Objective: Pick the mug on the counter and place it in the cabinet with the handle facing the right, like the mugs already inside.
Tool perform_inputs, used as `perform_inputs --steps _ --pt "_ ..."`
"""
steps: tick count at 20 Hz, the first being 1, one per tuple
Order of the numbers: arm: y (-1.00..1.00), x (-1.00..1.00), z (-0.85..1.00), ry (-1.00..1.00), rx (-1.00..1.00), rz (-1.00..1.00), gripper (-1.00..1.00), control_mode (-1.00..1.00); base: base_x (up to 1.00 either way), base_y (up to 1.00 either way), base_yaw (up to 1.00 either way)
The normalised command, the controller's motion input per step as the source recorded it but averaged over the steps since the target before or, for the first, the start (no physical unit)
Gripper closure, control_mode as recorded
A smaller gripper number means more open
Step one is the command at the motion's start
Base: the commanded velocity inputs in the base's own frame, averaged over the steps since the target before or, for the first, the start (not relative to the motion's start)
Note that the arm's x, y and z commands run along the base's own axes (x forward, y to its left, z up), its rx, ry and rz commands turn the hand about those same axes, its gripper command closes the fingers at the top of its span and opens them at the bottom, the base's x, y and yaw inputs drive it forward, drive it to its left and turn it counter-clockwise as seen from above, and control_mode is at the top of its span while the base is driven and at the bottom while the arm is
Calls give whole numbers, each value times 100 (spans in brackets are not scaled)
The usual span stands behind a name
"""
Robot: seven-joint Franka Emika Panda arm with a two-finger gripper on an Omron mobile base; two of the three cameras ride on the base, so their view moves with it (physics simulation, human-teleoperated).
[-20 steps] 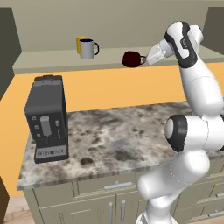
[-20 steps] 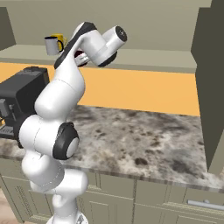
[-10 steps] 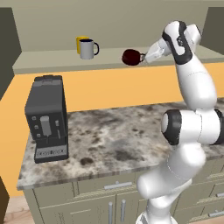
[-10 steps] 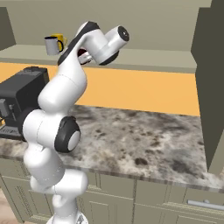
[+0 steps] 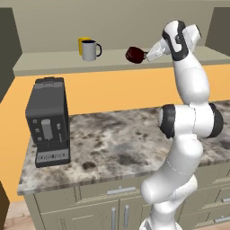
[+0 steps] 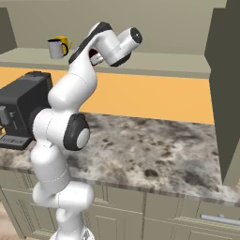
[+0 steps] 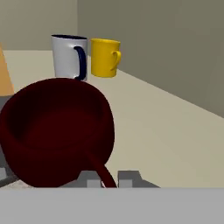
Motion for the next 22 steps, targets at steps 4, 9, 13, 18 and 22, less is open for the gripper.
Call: perform_inputs --steps 4,9,13,18,22 --pt "0 30 9 -1 0 0 100 -100 0 0 0" --pt "0 33 9 -2 0 0 100 -100 0 0 0" --pt "0 43 2 0 0 0 -100 -100 0 0 0" --pt "0 25 1 0 0 0 -100 -100 0 0 0" --pt "-1 0 18 -2 3 0 -100 -100 0 0 0"
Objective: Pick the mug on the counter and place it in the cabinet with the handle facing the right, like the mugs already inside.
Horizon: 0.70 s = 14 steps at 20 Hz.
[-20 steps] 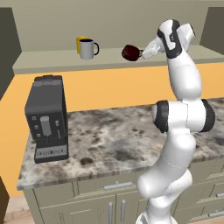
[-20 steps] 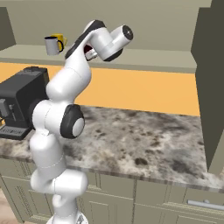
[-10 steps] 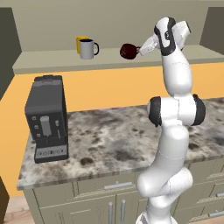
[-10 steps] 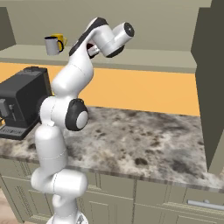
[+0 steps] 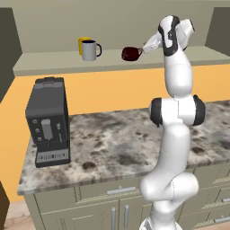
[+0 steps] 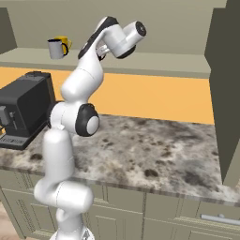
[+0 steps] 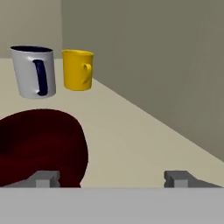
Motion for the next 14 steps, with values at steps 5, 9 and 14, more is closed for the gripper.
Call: perform_inputs --steps 5,9,14 --pt "-13 0 4 -1 5 0 -100 -100 0 0 0" --pt "-20 0 -6 -2 0 0 -100 -100 0 0 0" --pt "-4 -35 0 -7 2 0 -100 -100 0 0 0"
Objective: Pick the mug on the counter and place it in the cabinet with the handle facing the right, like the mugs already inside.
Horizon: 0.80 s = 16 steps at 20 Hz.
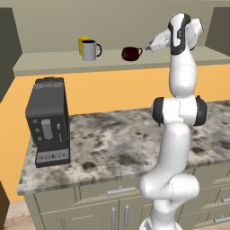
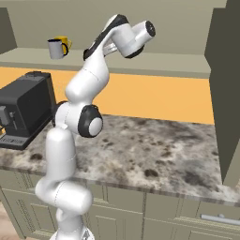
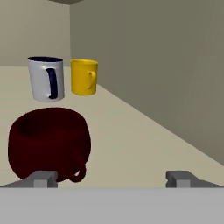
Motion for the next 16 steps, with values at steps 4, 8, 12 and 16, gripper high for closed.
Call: perform_inputs --steps 4,8,12,16 --pt "1 -69 -2 -10 0 0 -100 -100 0 0 0" --pt "11 -71 -20 -10 0 0 -100 -100 0 0 0" --pt "17 -73 -29 -12 0 0 -100 -100 0 0 0" --pt "31 -81 -18 -14 0 0 -100 -100 0 0 0"
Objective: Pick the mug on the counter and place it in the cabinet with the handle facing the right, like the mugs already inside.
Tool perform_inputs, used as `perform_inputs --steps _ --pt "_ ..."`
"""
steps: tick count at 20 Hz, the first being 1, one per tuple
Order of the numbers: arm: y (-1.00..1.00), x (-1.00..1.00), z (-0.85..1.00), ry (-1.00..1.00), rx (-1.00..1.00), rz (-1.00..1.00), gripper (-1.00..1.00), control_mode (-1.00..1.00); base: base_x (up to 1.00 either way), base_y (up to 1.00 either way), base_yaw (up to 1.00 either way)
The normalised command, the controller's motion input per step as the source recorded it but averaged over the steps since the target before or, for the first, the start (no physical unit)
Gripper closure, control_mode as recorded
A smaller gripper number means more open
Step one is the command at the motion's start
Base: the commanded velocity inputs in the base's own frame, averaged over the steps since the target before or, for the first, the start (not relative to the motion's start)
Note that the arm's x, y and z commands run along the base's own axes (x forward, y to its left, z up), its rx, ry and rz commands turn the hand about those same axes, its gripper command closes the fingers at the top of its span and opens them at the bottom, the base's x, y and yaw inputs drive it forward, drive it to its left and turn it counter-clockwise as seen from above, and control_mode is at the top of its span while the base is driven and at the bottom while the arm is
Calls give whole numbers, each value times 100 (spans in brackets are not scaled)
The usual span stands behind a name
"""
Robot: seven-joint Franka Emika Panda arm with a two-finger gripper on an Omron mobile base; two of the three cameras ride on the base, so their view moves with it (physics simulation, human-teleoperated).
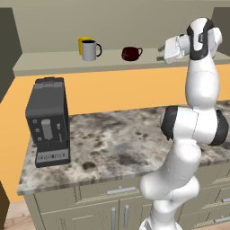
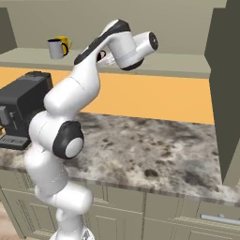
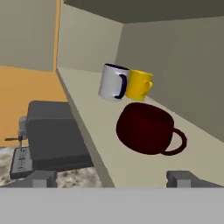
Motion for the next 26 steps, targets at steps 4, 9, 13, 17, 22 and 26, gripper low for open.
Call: perform_inputs --steps 4,9,13,17,22,26 --pt "38 -91 -17 -17 -1 0 -100 -100 0 0 0" --pt "39 -94 -27 -17 -3 0 -100 -100 0 0 0" --pt "37 -91 -48 -14 -6 0 -100 -100 0 0 0" --pt "32 -74 -63 -5 -13 0 -100 -100 0 0 0" --pt "29 -58 -80 0 -27 0 -100 -100 0 0 0" --pt "29 -52 -80 0 -32 0 -100 -100 0 0 0"
